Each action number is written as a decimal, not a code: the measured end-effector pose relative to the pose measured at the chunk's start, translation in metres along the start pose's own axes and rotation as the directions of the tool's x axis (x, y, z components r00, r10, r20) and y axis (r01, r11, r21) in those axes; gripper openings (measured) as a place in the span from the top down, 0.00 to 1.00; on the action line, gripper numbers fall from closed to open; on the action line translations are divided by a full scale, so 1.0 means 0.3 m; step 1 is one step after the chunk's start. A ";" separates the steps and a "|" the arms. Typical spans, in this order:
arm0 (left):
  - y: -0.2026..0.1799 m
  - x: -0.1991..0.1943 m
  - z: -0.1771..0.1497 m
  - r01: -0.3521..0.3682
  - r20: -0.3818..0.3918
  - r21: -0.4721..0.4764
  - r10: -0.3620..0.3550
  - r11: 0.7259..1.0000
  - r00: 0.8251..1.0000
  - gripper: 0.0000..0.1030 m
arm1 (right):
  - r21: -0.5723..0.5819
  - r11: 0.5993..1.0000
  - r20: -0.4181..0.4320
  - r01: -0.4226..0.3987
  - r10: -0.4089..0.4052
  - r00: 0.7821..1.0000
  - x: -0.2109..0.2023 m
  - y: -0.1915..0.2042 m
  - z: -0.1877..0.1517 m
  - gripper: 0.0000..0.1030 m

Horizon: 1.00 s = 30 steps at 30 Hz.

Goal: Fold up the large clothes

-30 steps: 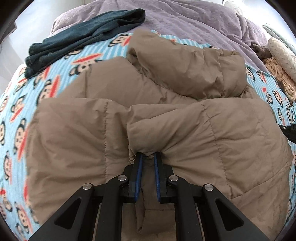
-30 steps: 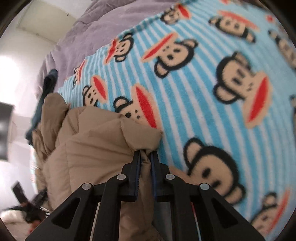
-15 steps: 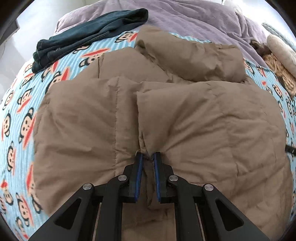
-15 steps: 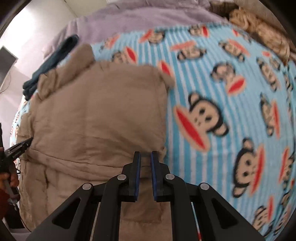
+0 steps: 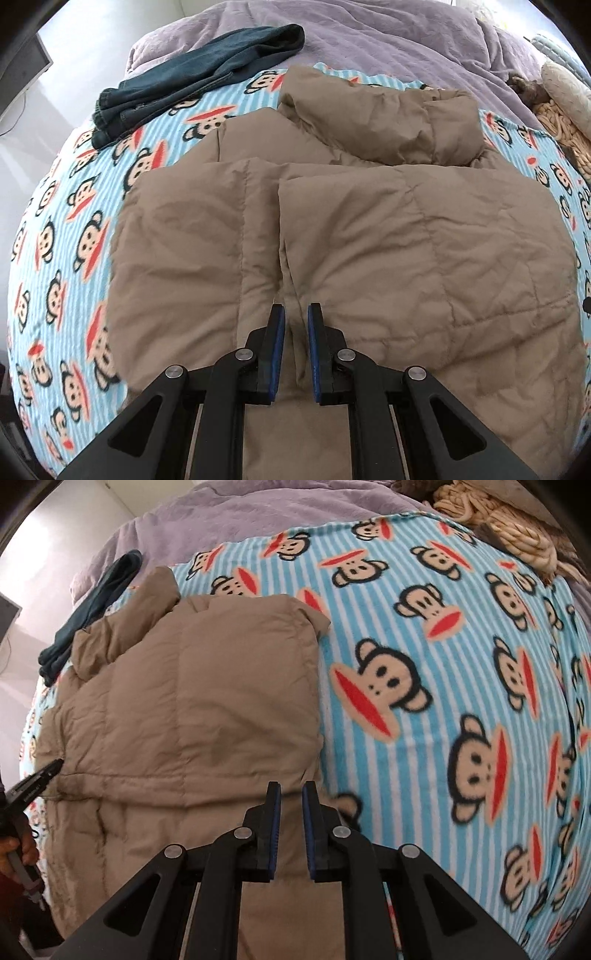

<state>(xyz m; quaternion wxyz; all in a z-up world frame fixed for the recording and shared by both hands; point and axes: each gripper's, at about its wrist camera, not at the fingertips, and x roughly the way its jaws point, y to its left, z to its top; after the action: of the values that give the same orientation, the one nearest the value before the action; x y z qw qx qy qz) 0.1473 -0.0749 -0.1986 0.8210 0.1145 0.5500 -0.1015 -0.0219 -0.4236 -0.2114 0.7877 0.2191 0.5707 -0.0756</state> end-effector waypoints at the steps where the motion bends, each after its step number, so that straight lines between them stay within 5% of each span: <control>1: -0.004 -0.016 -0.007 0.003 -0.002 -0.004 -0.003 1.000 1.000 0.87 | 0.008 1.000 -0.004 -0.010 0.010 1.000 -0.014 0.007 -0.013 0.81; 4: -0.021 -0.059 -0.035 0.030 -0.020 -0.023 -0.031 0.999 0.999 0.87 | 0.013 0.999 -0.010 -0.043 0.043 0.999 -0.059 0.040 -0.061 0.60; 6: -0.037 -0.083 -0.056 0.033 -0.021 -0.020 -0.034 0.999 0.999 0.87 | 0.013 0.999 -0.011 -0.049 0.049 0.999 -0.073 0.044 -0.080 0.57; 7: -0.044 -0.094 -0.066 0.031 -0.020 -0.016 -0.031 0.999 0.999 0.79 | 0.014 0.998 -0.017 -0.054 0.054 0.998 -0.082 0.054 -0.096 0.57; 8: -0.050 -0.105 -0.078 0.031 -0.021 -0.014 -0.031 0.999 0.999 0.36 | 0.016 0.998 -0.022 -0.056 0.056 0.998 -0.080 0.066 -0.102 0.56; 10: -0.053 -0.142 -0.110 0.029 0.007 -0.037 -0.028 0.999 1.000 0.00 | 0.017 0.998 -0.033 -0.059 0.060 0.998 -0.088 0.080 -0.127 0.53; 16: -0.069 -0.204 -0.193 0.022 -0.008 -0.046 -0.022 0.999 1.000 0.00 | 0.007 0.997 -0.055 -0.072 0.073 0.996 -0.129 0.107 -0.217 0.42; 20: -0.066 -0.238 -0.274 0.005 -0.033 -0.070 -0.008 0.997 0.999 0.00 | 0.006 0.996 -0.061 -0.087 0.087 0.994 -0.155 0.096 -0.260 0.22; 24: -0.060 -0.266 -0.392 -0.026 -0.080 -0.105 0.018 0.994 0.997 0.00 | 0.002 0.995 -0.068 -0.101 0.101 0.993 -0.179 0.076 -0.307 0.19; 26: -0.052 -0.275 -0.449 -0.044 -0.108 -0.134 0.030 0.990 0.994 0.00 | -0.002 0.994 -0.075 -0.107 0.107 0.991 -0.183 0.063 -0.335 0.00; 30: -0.009 -0.304 -0.552 -0.081 -0.143 -0.199 0.052 0.977 0.988 0.00 | -0.005 0.993 -0.095 -0.118 0.117 0.989 -0.194 0.044 -0.390 0.00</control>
<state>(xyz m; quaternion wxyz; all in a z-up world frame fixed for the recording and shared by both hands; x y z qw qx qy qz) -0.0335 -0.0241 -0.1755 0.7917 0.0545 0.6084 -0.0087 -0.1380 -0.3690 -0.1834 0.7639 0.2517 0.5940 -0.0156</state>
